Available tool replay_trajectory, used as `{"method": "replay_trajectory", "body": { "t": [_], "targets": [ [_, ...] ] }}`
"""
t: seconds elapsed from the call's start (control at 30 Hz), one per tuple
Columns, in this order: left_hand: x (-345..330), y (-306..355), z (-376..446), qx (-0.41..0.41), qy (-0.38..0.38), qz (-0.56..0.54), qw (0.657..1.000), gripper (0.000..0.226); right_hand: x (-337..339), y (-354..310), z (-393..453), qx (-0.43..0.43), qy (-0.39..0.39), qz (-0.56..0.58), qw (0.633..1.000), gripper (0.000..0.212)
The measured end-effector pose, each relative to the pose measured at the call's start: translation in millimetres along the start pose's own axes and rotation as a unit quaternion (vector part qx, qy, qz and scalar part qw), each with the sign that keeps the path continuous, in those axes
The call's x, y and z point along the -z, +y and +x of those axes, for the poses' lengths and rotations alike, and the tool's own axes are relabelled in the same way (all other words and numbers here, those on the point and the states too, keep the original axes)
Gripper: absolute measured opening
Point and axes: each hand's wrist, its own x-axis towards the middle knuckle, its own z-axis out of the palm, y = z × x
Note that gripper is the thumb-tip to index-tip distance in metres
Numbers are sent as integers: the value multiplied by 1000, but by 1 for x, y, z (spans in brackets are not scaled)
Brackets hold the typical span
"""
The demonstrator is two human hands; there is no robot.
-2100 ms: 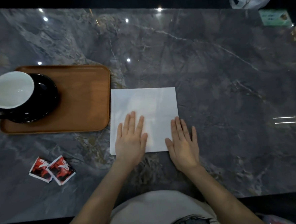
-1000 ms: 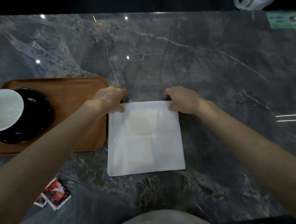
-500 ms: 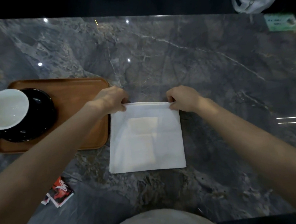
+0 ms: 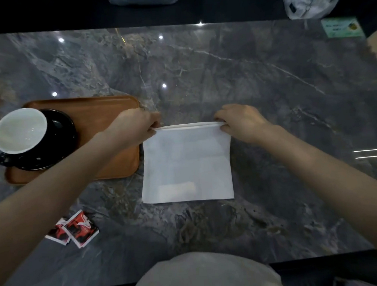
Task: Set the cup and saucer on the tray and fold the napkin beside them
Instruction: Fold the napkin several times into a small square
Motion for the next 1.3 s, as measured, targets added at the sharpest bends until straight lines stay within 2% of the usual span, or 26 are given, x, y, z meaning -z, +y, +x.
{"method": "replay_trajectory", "body": {
  "t": [0.07,0.2,0.3,0.37,0.43,0.53,0.7,0.8,0.87,0.97,1.1,1.3],
  "targets": [
    [-2,3,-12,-7,23,7,1000,15,-1,-3,-11,6,12,-10,1000,25],
    [-15,1,-39,-70,117,-7,991,27,-3,-15,-39,23,50,-17,998,26],
    [-23,4,-56,-90,135,8,987,35,-9,-21,-53,34,60,-24,997,25],
    [-27,9,-66,-102,147,-5,984,32,-15,-24,-64,61,98,-27,993,19],
    [-30,14,-79,-114,159,-27,980,19,-25,-24,-75,86,126,-40,987,8],
    [-38,23,-95,-108,157,-42,981,30,-45,-29,-90,94,128,-47,986,14],
    [-62,32,-111,-98,137,-42,985,23,-81,-36,-112,110,140,-40,983,52],
    [-75,38,-117,-112,141,-22,983,30,-99,-40,-122,93,113,-28,989,66],
    [-85,40,-123,-124,133,-12,983,32,-110,-41,-125,77,111,-25,990,65],
    [-98,40,-129,-135,97,-5,986,34,-127,-41,-126,86,150,-34,984,43],
    [-108,42,-131,-130,97,-5,987,38,-140,-43,-127,70,167,-53,982,51],
    [-122,40,-136,-104,119,-22,987,38,-156,-46,-132,63,209,-63,974,47]
  ]
}}
